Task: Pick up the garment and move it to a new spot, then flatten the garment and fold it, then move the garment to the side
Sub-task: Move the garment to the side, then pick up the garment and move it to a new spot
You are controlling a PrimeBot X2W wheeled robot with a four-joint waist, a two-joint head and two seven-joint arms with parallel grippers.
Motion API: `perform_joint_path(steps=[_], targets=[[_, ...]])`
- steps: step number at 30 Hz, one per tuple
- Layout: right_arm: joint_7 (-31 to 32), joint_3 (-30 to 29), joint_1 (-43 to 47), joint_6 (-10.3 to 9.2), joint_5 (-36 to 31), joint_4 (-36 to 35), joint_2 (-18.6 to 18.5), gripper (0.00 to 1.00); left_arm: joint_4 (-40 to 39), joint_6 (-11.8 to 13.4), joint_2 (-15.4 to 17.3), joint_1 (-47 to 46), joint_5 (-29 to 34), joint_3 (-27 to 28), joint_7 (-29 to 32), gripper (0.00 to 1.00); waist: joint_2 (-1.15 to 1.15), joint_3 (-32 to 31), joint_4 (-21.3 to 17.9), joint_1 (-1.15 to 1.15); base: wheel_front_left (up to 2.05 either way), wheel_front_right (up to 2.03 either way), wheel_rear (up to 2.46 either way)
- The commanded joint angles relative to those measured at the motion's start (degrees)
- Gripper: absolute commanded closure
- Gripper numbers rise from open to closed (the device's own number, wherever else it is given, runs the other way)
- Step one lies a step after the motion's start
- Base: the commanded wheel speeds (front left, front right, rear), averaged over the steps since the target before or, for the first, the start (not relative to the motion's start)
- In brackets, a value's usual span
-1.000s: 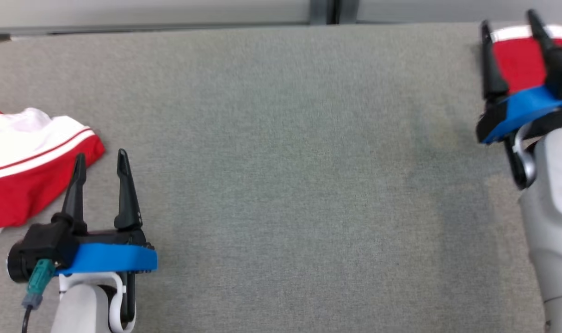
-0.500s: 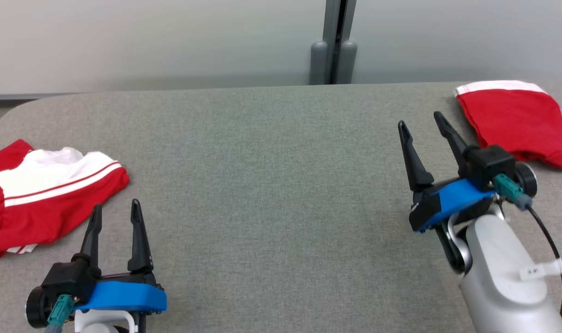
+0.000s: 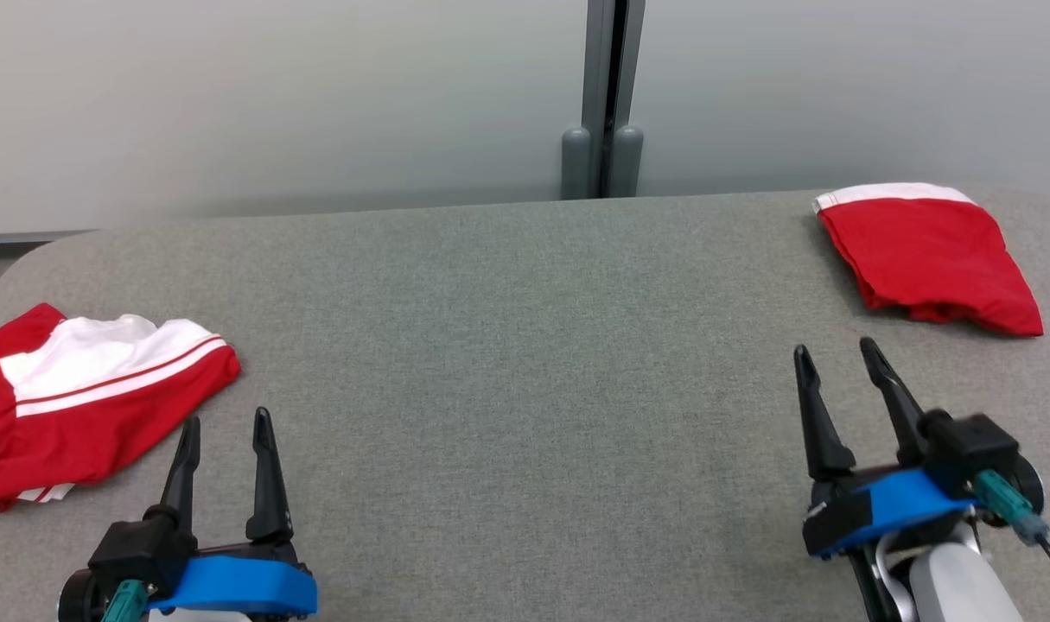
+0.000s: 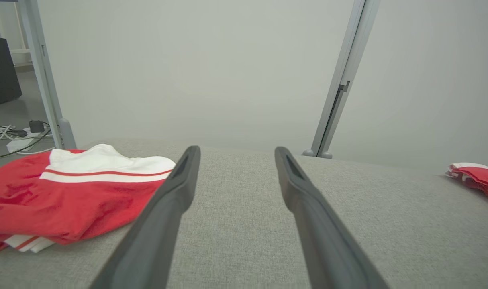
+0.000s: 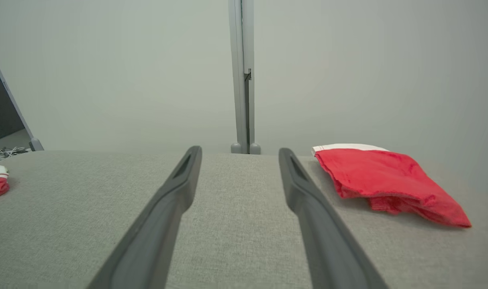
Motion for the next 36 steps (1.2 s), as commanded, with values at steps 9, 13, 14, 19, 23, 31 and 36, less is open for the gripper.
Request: perform_joint_path(steps=[9,13,14,19,23,31,36], targets=[[3.21,-2.2,9.15,0.01,0.55,-8.66,0.7,0.0,-0.39,0.58,-0.06,0.84,-0.29,-0.24,-0.17,0.0,0.0,-0.46,0.61,0.01,0.0,0.0,0.0],[4.06,-2.32,10.3,0.01,1.41,-9.97,0.7,0.0,-0.32,0.68,0.03,0.82,-0.28,-0.15,-0.17,0.0,0.0,-0.4,0.63,0.01,0.0,0.0,0.0],[4.27,-2.38,10.52,0.01,1.51,-10.17,0.71,0.0,-0.26,0.7,0.05,0.81,-0.23,-0.17,-0.17,0.0,0.0,-0.4,0.67,0.01,0.0,0.0,0.0],[4.56,-2.61,11.15,0.01,1.71,-10.81,0.71,0.0,-0.36,0.88,0.16,0.81,-0.26,-0.21,-0.17,0.0,0.0,-0.32,0.91,0.01,0.0,0.0,0.0],[4.77,-2.74,11.37,0.01,1.7,-11.01,0.71,0.0,-0.46,0.87,0.34,0.98,-0.34,-0.25,-0.17,0.0,0.0,-0.35,1.19,0.01,0.0,0.0,0.0],[4.93,-1.72,10.23,0.01,1.55,-10.71,0.72,0.0,-0.33,1.09,0.98,-0.32,-0.78,0.3,-0.17,0.0,0.0,0.46,3.48,0.01,0.0,0.0,0.0],[4.72,-0.94,8.86,0.01,1.37,-10.14,0.7,0.0,-0.24,1.26,1.37,-1.19,-0.94,0.86,-0.17,0.0,0.0,1.38,6.59,0.01,0.0,0.0,0.0]])
